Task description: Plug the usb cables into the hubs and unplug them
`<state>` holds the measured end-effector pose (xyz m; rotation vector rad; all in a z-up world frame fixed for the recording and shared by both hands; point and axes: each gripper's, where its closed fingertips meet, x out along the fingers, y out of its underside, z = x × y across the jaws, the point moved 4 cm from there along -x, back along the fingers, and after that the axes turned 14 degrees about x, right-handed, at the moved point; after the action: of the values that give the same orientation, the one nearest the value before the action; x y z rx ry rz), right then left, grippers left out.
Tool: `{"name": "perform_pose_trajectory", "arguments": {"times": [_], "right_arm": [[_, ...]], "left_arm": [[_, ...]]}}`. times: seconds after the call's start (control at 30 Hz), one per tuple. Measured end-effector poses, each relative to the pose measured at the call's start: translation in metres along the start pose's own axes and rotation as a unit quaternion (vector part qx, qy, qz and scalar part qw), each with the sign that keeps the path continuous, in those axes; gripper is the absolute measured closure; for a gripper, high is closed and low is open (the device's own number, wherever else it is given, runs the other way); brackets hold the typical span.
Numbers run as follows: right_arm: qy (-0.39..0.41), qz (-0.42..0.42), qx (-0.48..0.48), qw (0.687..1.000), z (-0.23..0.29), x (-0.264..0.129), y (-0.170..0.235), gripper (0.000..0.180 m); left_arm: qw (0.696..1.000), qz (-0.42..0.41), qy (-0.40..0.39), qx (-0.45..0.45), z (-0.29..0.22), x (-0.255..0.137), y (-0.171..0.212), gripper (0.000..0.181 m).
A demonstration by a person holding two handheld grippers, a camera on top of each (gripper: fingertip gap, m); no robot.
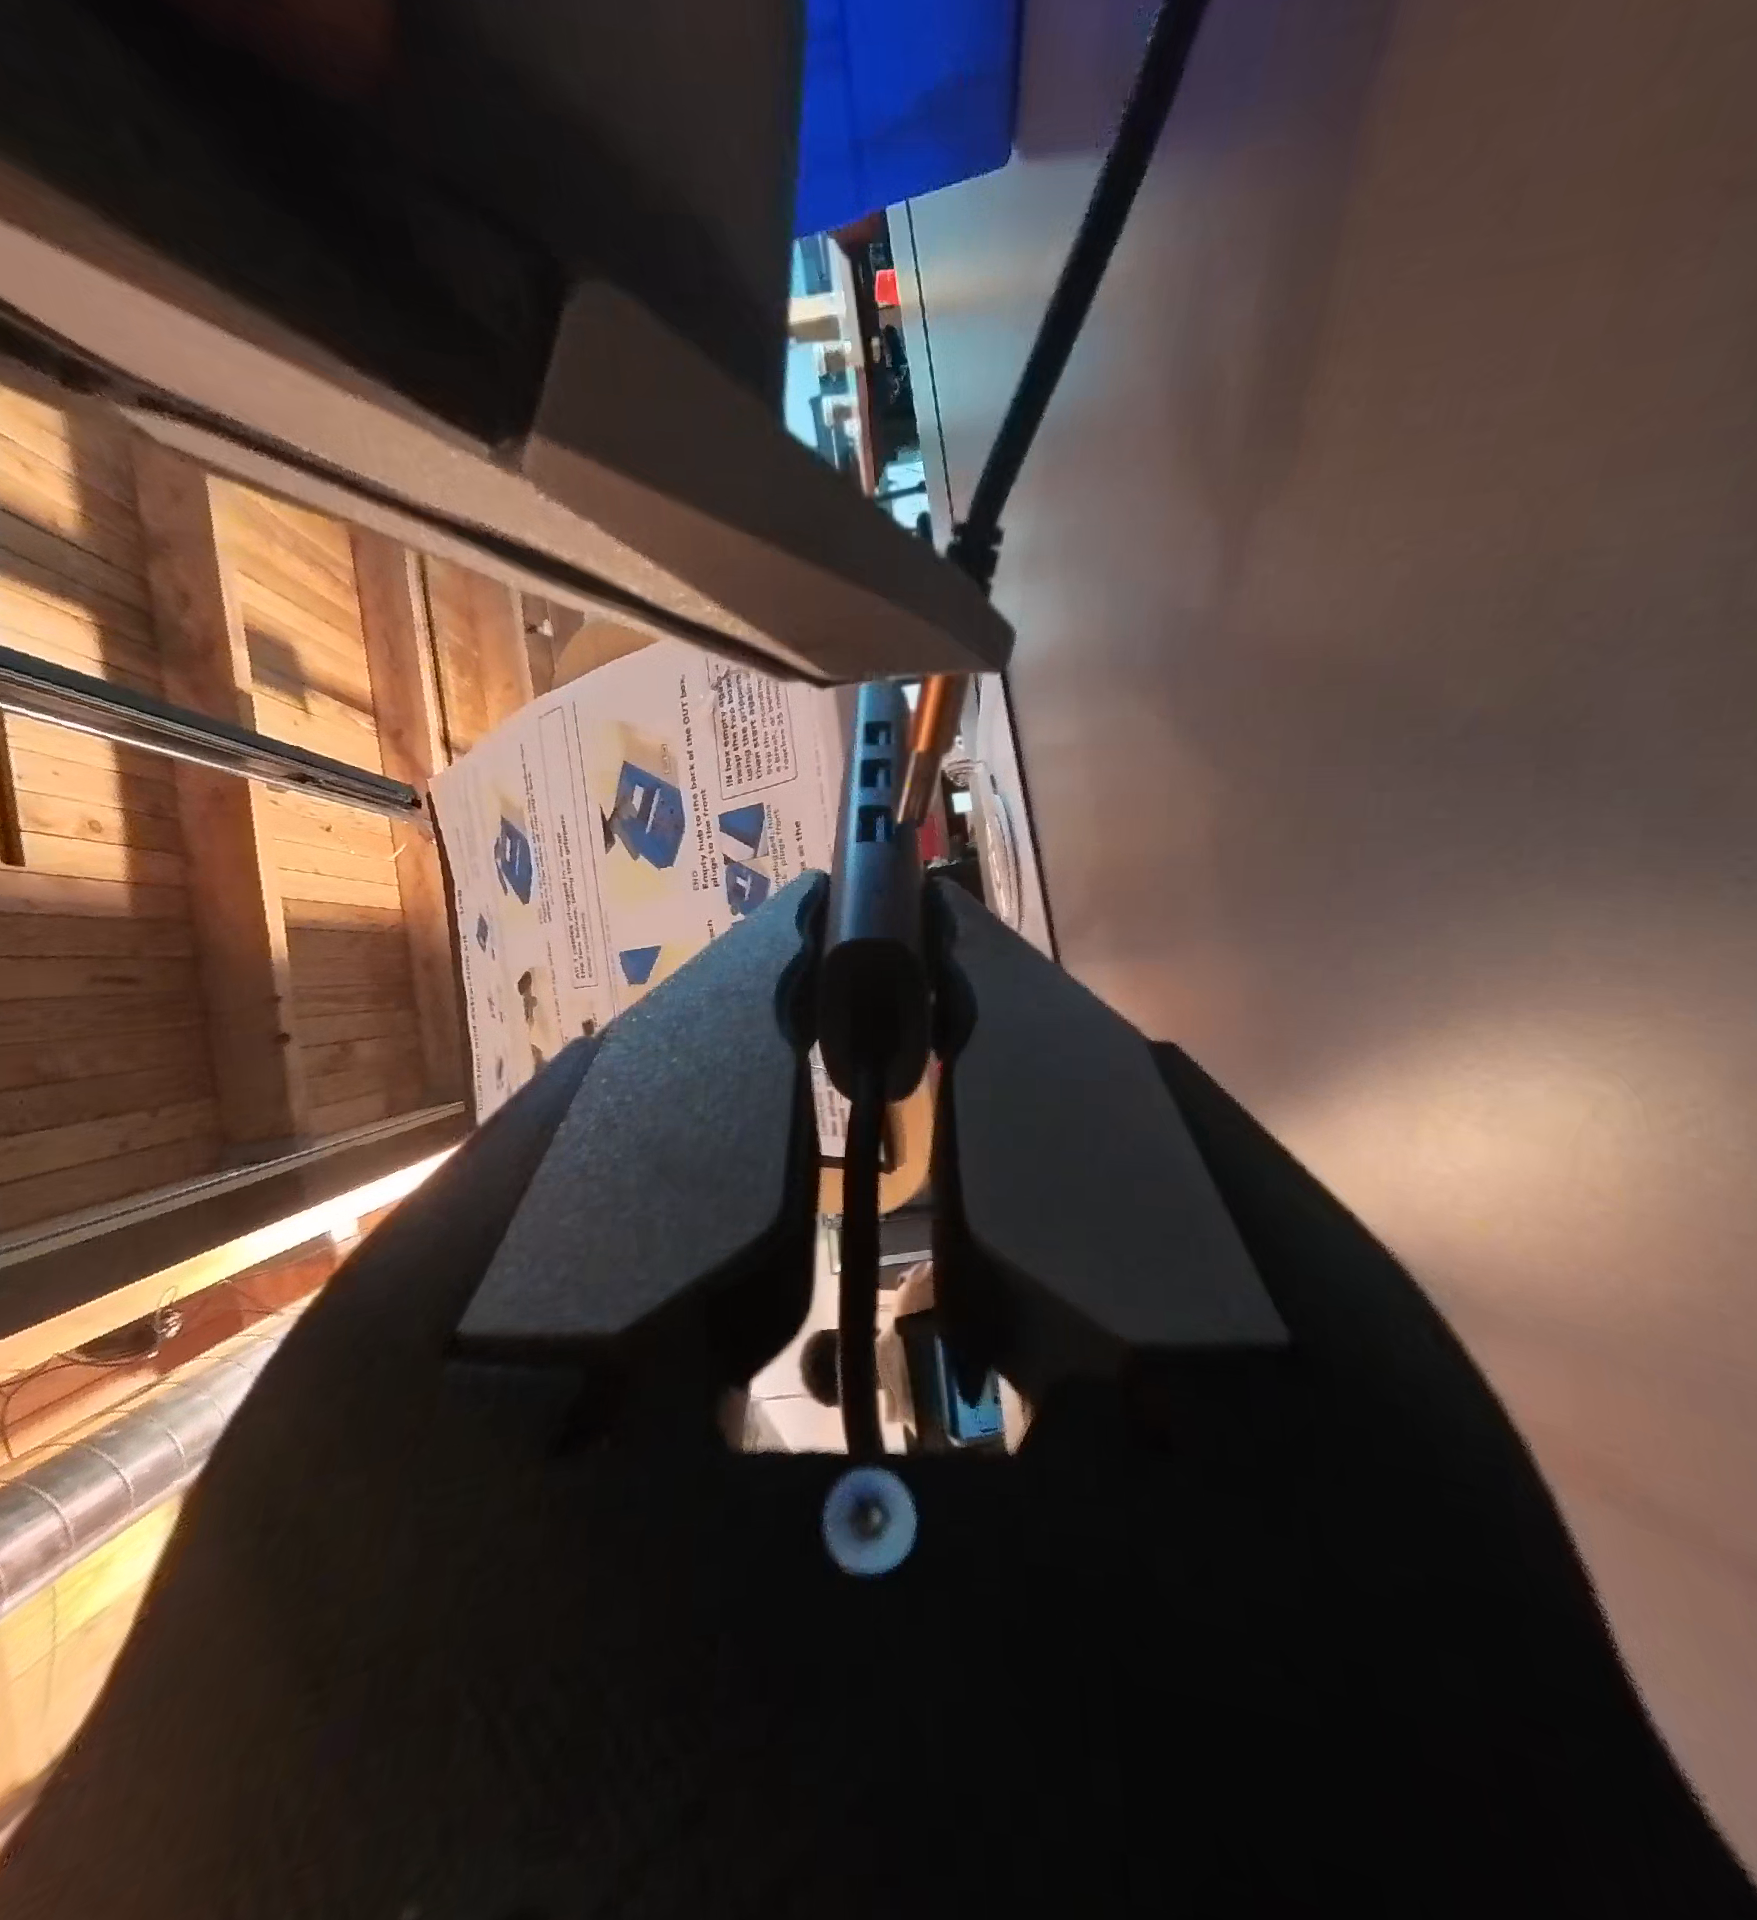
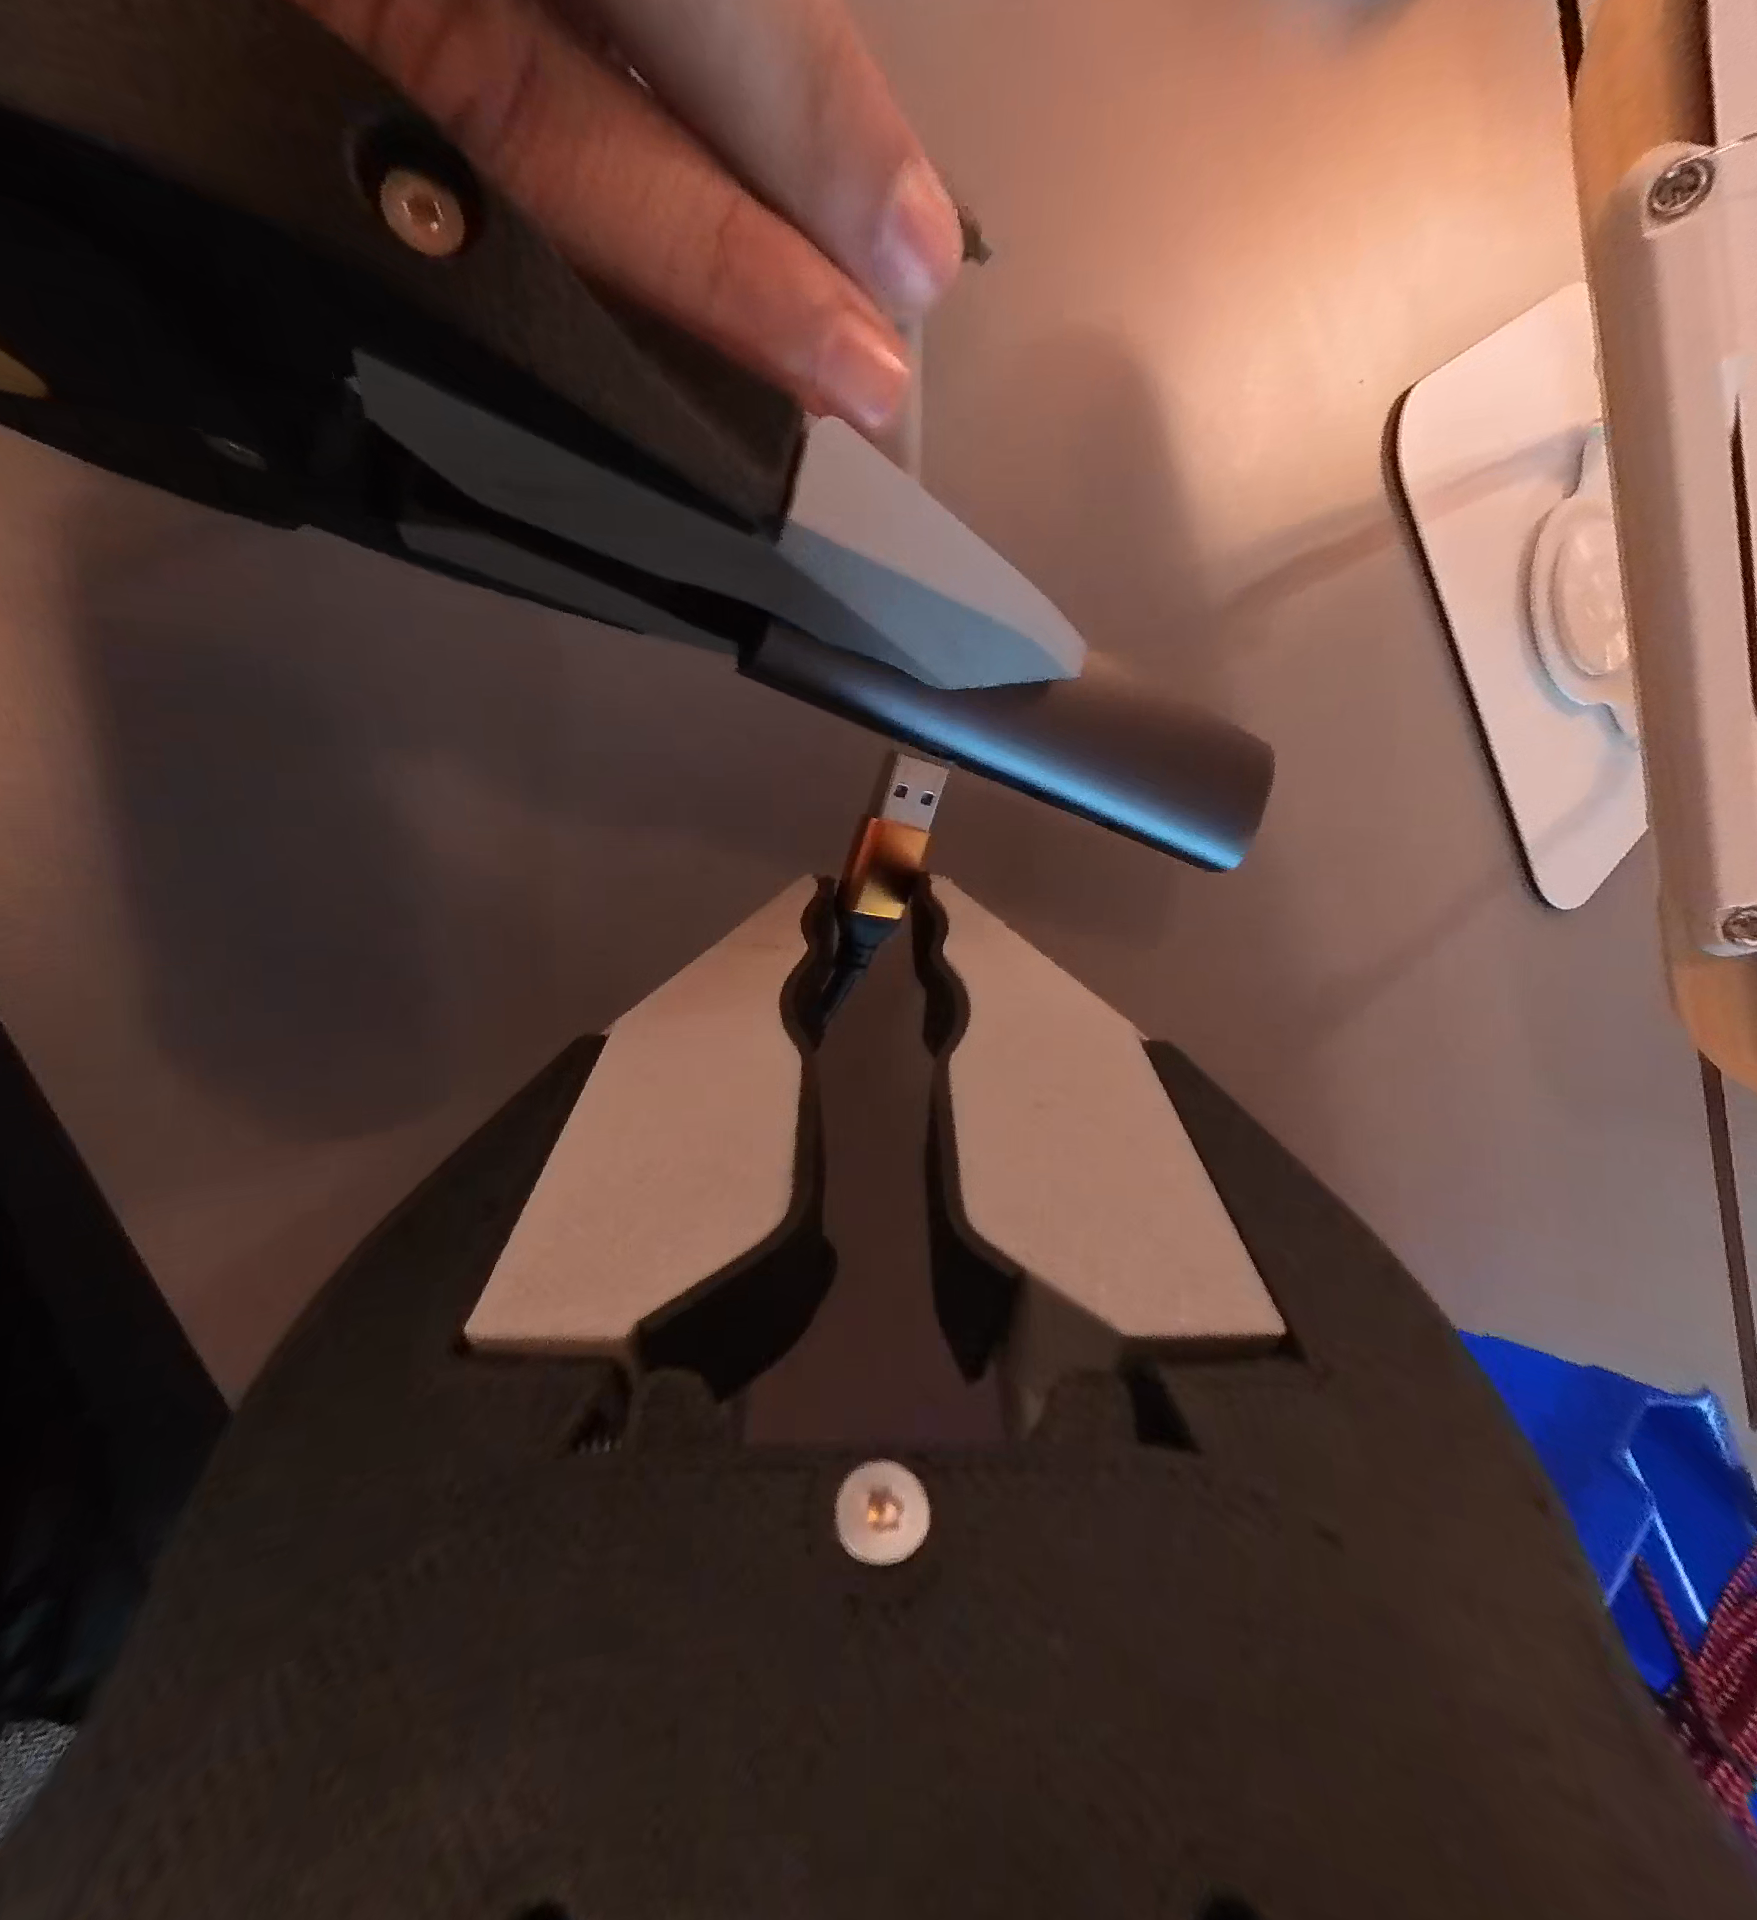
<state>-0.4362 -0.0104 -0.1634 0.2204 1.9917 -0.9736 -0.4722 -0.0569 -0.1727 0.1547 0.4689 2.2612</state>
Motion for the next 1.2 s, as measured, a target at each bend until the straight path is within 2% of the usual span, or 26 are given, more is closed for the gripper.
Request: {"name": "perform_pose_trajectory", "arguments": {"times": [0.3,0.53,0.83,1.07,1.2], "right_arm": [[0.026,0.019,-0.014,0.999,-0.001,0.001,0.003,0.167],[0.004,0.028,-0.004,1.000,0.003,0.004,0.004,0.167],[0.018,0.040,-0.015,0.999,0.003,0.004,0.005,0.168],[0.020,0.023,-0.015,0.999,0.002,0.003,0.001,0.168],[-0.006,-0.009,0.010,1.000,-0.001,0.001,-0.004,0.168]], "left_arm": [[1.000,-0.006,0.015,0.025,-0.008,0.002,-0.004,0.167],[0.999,-0.006,0.022,0.029,-0.011,0.003,-0.006,0.167],[0.998,-0.004,0.032,0.048,-0.015,0.004,-0.010,0.167],[0.999,-0.001,0.031,0.038,-0.013,0.004,-0.009,0.166],[0.999,0.008,0.044,-0.013,-0.009,0.002,-0.003,0.167]]}}
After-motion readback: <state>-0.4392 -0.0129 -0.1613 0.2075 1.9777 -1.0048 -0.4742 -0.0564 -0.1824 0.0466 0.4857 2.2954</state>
